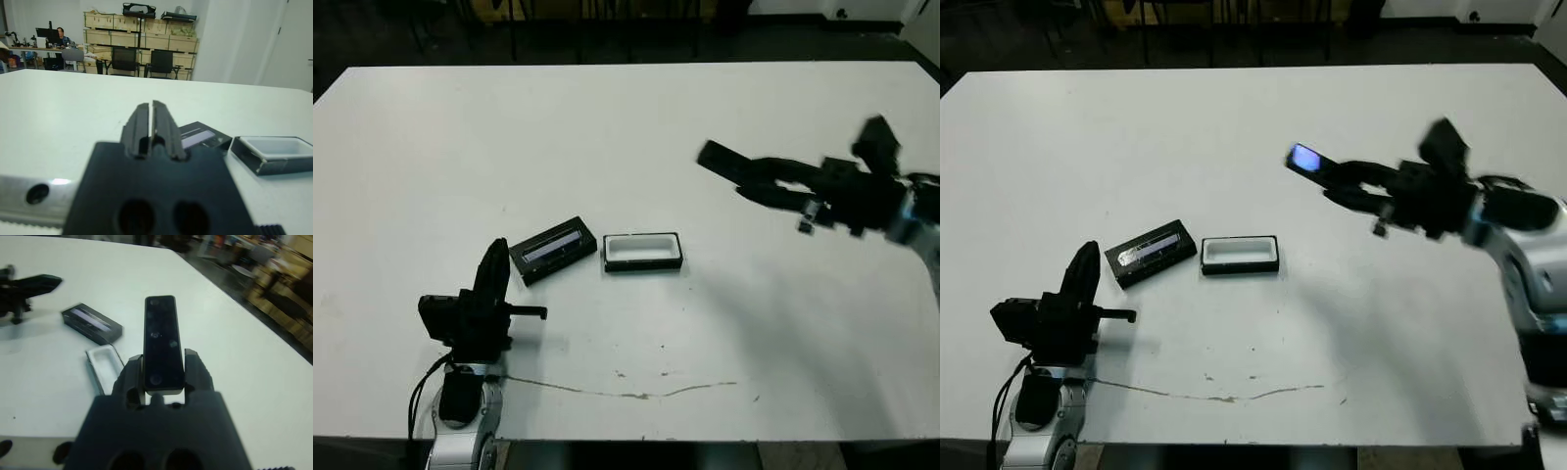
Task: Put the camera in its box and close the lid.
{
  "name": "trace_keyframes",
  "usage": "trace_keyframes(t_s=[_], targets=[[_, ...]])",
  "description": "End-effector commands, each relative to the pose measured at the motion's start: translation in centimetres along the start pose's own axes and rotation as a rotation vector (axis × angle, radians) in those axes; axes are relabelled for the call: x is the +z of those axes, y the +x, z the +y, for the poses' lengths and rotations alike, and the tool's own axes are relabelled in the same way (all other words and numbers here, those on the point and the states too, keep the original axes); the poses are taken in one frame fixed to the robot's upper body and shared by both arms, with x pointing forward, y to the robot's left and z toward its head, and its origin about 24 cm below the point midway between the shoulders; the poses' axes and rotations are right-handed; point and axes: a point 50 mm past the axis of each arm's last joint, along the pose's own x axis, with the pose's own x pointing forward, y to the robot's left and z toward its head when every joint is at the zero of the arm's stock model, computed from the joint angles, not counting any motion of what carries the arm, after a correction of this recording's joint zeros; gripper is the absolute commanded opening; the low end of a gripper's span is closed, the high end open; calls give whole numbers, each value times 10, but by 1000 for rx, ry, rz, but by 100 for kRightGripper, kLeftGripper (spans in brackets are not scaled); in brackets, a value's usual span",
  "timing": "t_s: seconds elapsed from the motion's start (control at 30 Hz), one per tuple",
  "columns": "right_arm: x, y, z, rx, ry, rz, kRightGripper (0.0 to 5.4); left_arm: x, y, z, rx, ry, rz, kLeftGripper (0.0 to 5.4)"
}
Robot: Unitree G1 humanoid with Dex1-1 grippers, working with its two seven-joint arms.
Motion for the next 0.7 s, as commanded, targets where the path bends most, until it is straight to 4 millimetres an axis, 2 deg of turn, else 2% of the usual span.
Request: trace_keyframes(t_s=[0.03,0.3,0.7], targets=[[-4,18,-1,92,-15,33,64,-5,-3,3,8,13,27,0],[-9,53,8,282,-111,128,64,-5,-4,1,2,-5,39,0],[-12,64,15,415,-33,253,64,-6,-5,0,9,-7,49,0]])
